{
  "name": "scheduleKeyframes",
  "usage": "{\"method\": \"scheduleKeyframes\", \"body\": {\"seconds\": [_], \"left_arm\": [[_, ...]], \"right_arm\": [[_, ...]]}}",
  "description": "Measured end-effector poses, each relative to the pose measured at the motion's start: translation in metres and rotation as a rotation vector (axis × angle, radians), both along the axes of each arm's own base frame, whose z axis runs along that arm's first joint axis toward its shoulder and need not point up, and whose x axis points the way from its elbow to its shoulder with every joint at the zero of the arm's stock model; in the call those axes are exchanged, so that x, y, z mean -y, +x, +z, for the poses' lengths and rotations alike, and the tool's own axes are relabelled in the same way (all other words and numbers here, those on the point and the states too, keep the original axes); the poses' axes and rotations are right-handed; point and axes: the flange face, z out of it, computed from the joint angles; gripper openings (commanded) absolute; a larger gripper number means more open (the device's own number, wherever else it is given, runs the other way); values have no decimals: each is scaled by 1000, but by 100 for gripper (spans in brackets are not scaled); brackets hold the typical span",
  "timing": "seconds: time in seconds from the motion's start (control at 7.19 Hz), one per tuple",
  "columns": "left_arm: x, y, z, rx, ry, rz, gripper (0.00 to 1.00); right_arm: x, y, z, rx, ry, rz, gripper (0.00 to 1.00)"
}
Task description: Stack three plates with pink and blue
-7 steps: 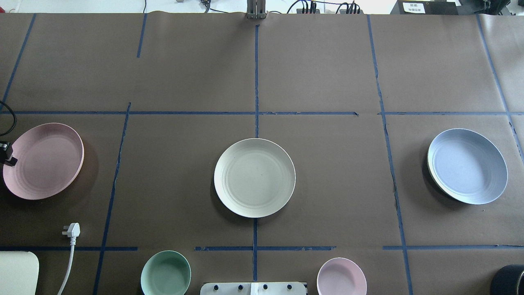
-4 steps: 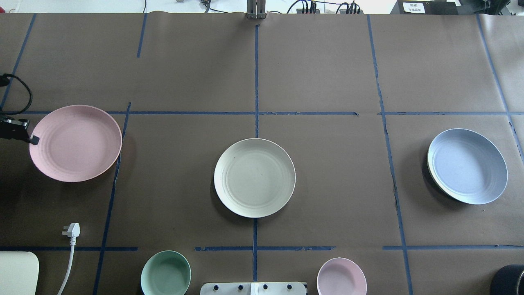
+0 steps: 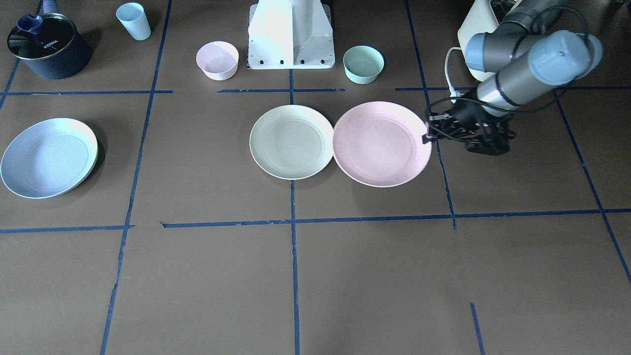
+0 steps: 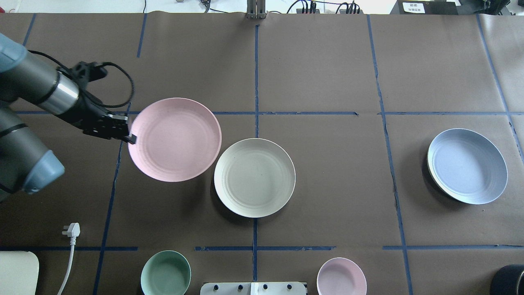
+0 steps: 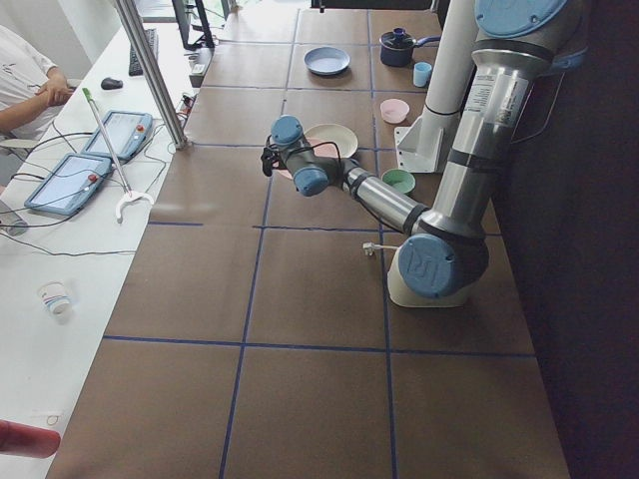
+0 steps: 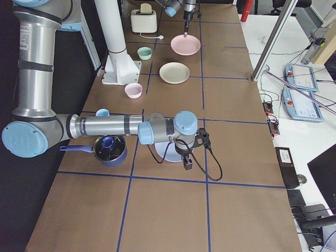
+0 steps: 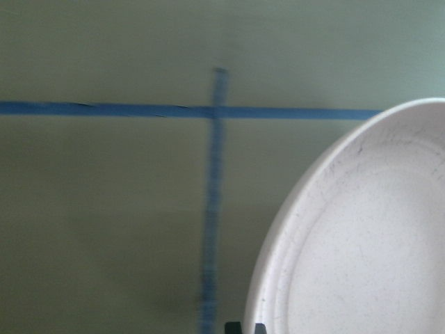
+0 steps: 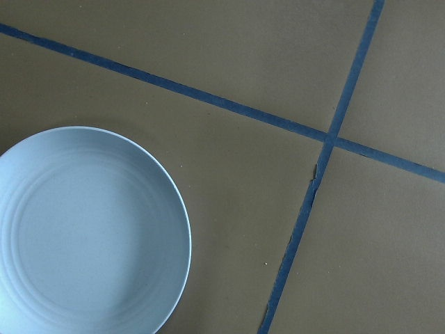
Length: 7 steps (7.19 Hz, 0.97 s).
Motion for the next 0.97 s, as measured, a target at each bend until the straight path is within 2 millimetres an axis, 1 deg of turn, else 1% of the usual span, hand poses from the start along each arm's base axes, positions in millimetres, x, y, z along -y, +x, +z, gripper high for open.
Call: {"method": "scheduleKeyframes", "body": {"seconds": [0.14, 0.28, 0.42, 0.56, 0.7, 0.97], "left_arm": [[-17, 40, -26, -9, -23, 12, 0], [-30, 72, -42, -10, -35, 25, 5], [-38, 94, -48, -5, -40, 34, 7], [-44, 109, -50, 1, -39, 41, 8], [-50, 121, -51, 5, -33, 44, 20], [-54, 137, -58, 6, -13, 35, 92]], "right_arm": [[-1, 0, 2, -1, -5, 0, 100], [-1, 0, 4, -1, -10, 0, 100], [-2, 0, 4, 0, -12, 1, 100], [-2, 0, 4, 1, -14, 1, 100], [-2, 0, 4, 2, -14, 1, 100], [-2, 0, 5, 2, -15, 1, 100]]}}
